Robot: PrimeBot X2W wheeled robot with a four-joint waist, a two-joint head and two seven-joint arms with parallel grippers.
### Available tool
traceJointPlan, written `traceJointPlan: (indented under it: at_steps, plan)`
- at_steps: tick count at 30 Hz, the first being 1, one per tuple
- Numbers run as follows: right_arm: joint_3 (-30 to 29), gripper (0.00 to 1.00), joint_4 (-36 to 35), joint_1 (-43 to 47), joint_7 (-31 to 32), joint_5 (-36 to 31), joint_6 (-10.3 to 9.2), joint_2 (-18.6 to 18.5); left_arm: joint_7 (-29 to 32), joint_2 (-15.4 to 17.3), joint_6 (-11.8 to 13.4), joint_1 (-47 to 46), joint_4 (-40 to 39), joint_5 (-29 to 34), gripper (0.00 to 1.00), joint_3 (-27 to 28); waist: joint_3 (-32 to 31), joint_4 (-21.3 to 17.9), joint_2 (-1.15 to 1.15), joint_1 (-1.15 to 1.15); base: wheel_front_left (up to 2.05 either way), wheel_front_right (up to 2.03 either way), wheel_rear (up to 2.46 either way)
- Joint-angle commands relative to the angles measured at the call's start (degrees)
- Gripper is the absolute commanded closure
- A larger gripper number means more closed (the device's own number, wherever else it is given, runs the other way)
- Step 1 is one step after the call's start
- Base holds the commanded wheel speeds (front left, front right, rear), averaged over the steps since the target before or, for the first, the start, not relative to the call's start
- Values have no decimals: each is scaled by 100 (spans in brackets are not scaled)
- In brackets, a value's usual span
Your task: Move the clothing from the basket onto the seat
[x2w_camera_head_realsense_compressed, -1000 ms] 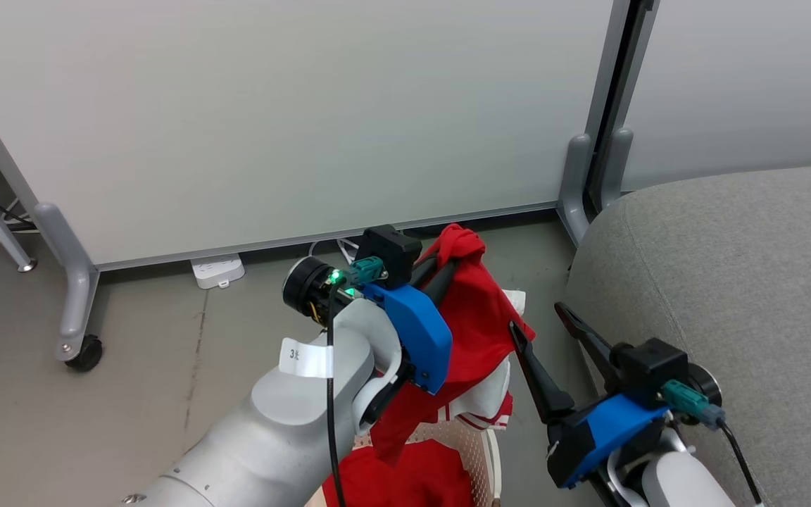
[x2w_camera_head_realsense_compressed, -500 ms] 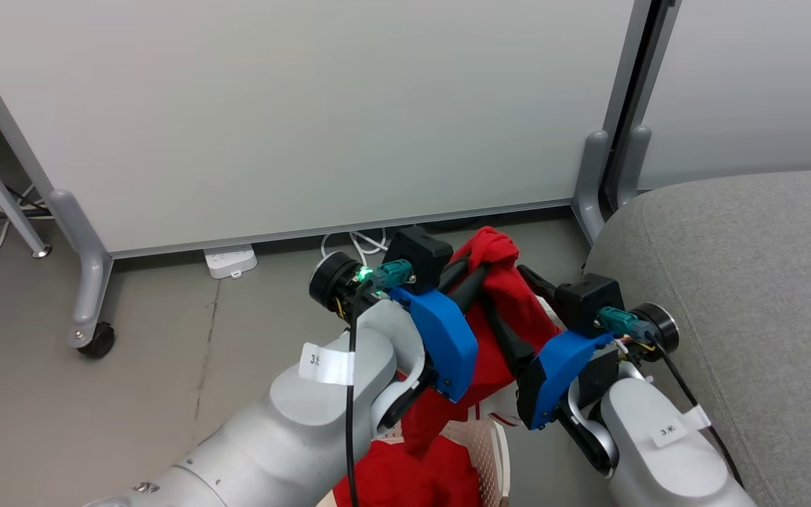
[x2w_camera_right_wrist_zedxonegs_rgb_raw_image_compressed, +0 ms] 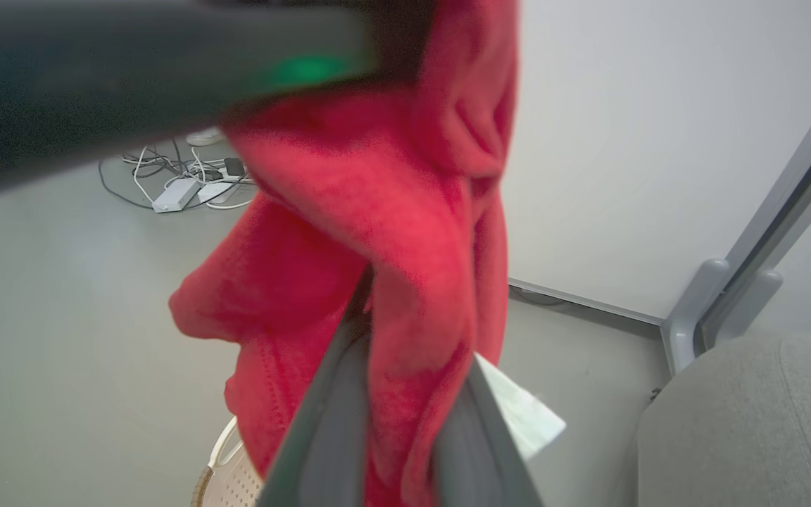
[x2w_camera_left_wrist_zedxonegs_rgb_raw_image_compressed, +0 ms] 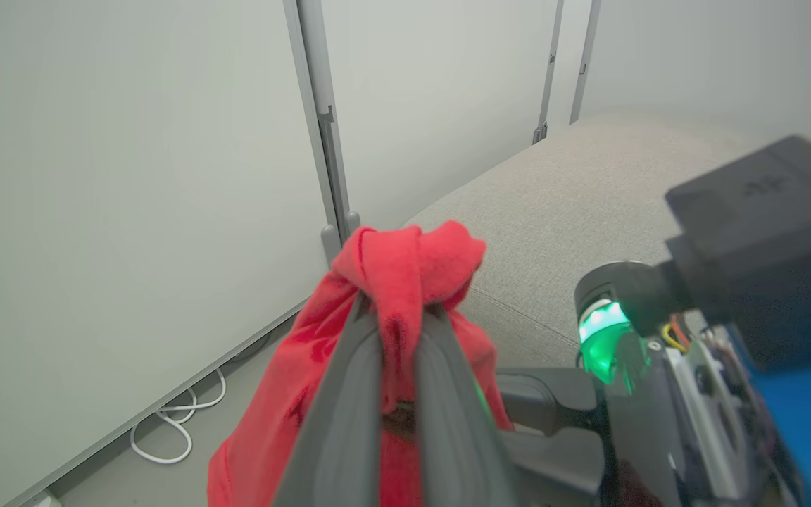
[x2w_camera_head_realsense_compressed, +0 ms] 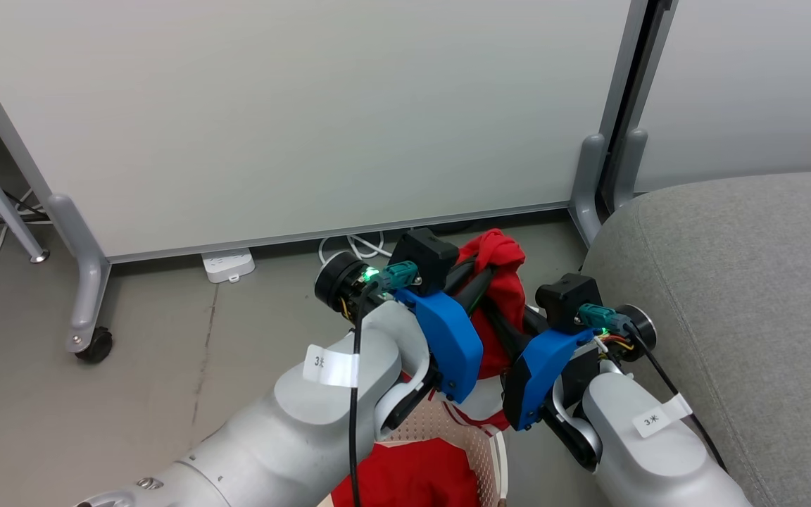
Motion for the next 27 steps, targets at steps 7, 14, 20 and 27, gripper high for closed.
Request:
traceJointPlan:
  at_steps: [7, 14, 20, 27]
  plan:
    - [131, 100, 176, -158, -217, 152, 3, -19, -95, -2, 48, -88, 65, -128, 100, -32, -66, -54, 0, 0, 0, 0, 0]
    - [224, 100, 281, -191, -308, 199, 3, -19, -168, -2, 71, -44, 115, -238, 100, -52, -79, -93, 0, 0, 0, 0, 0]
    - [266, 100, 350, -214, -361, 221, 3, -19, -215, -2, 65, 16, 175, -293, 100, -69, -82, -131, 0, 0, 0, 0, 0]
    - [335, 100, 375, -253, -373, 272, 3, -19, -225, -1, 27, -1, 221, -349, 100, -89, -87, -166, 0, 0, 0, 0, 0]
